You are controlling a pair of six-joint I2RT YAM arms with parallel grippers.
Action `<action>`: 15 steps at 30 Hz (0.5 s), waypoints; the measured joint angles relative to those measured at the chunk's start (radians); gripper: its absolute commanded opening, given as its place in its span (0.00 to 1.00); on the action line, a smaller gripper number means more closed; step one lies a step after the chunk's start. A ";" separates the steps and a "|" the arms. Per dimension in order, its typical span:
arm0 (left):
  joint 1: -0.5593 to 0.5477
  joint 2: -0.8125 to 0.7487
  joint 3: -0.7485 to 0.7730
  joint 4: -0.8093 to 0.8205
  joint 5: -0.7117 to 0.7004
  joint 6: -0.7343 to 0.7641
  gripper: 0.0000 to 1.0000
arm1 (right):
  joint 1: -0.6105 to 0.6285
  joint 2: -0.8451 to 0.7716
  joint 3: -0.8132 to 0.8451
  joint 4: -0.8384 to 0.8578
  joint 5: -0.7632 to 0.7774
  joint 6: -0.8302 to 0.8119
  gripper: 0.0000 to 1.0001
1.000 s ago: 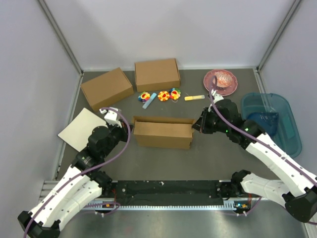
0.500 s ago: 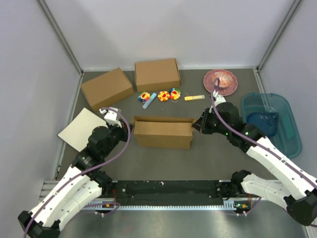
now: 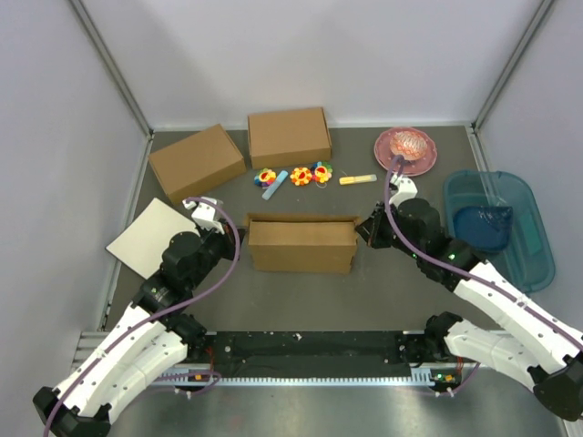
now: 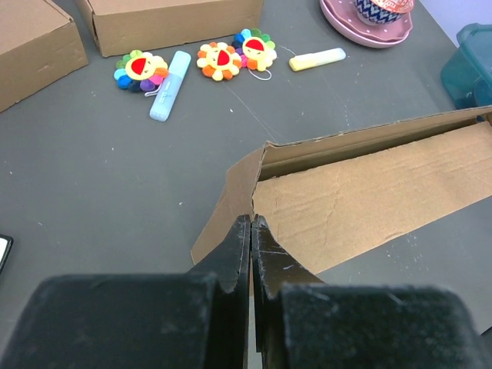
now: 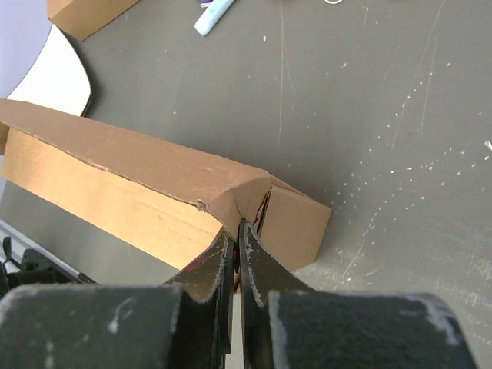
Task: Fold the paper box
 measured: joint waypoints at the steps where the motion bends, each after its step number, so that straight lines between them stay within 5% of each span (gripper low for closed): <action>1: 0.000 0.000 0.000 0.001 0.001 0.000 0.00 | 0.003 -0.003 -0.005 0.005 0.008 -0.006 0.00; 15: 0.000 0.021 0.000 0.031 0.011 -0.002 0.00 | 0.018 -0.010 -0.036 0.040 0.069 -0.061 0.00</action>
